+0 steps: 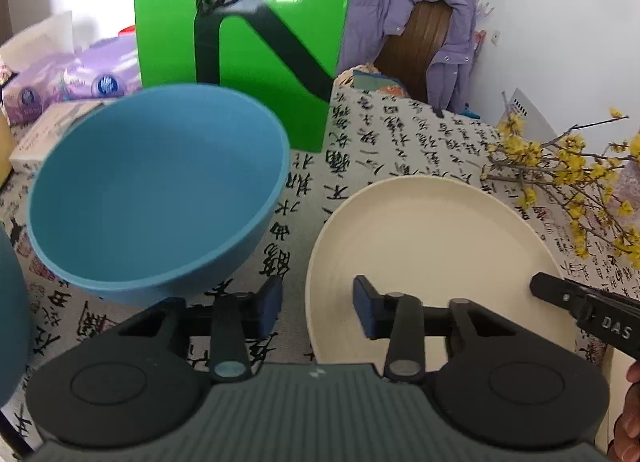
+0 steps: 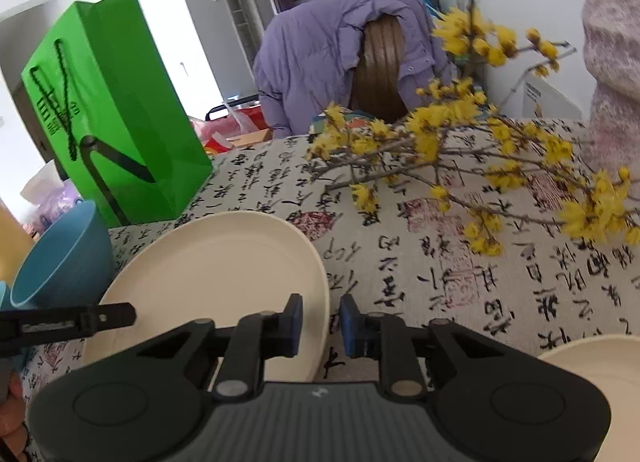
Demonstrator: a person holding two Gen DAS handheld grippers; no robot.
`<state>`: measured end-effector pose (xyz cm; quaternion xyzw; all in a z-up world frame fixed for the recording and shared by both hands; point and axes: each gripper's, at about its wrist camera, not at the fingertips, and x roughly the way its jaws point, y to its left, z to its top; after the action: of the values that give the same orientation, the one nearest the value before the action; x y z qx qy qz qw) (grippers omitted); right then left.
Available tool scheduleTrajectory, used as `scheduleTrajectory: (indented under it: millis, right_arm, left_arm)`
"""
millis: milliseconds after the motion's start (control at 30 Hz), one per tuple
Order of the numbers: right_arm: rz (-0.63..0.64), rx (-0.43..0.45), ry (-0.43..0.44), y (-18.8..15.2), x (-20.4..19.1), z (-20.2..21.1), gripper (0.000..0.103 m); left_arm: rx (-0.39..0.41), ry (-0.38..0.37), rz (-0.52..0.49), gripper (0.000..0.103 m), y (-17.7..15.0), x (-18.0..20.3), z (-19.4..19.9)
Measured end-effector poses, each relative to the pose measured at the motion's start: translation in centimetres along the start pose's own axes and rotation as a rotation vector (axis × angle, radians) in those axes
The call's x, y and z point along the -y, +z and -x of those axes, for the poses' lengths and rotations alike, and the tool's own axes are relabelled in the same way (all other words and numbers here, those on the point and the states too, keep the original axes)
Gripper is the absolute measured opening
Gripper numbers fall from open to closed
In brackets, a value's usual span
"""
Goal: Organize plates and bowls
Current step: 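Grasp a cream plate rim with the left tool while the right tool grasps another, then lift both held plates and carry them back toward the placed plates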
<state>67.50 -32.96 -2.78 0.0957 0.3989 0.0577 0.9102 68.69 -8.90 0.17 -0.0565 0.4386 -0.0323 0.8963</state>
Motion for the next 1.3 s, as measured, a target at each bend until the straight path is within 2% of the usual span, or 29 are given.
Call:
scheduleTrajectory:
  millis: [33,100,233,500,767,1067,1300]
  right_arm:
    - [0.007,-0.006,-0.006,0.0,-0.2,-0.2,0.01]
    - [0.009,-0.012,-0.008,0.1,-0.2,-0.4,0.01]
    - [-0.007,-0.01,-0.004,0.2,0.0,-0.5,0.009]
    - [-0.005,0.018,-0.001,0.3,-0.6,1.5,0.008]
    - [0.013,0.064,0.008,-0.5,-1.9,7.2,0.008]
    - [0.034,0.107,0.011,-4.5,-3.5,15.7,0.008]
    - [0.037,0.138,0.024,-8.7,-4.7,22.0,0.008]
  left_arm:
    - [0.011,-0.002,0.004,0.026,0.0,-0.1,0.0]
    - [0.006,-0.029,0.01,0.017,0.1,-0.2,-0.1]
    - [0.006,-0.017,0.015,0.012,0.2,-0.2,0.3]
    - [0.013,-0.025,0.039,0.011,0.0,-0.5,2.1]
    - [0.058,-0.046,0.049,0.01,-1.1,-0.3,7.8]
    - [0.087,-0.058,0.054,0.01,-5.9,-0.4,15.7]
    - [0.112,-0.069,0.068,0.01,-11.3,-1.1,21.7]
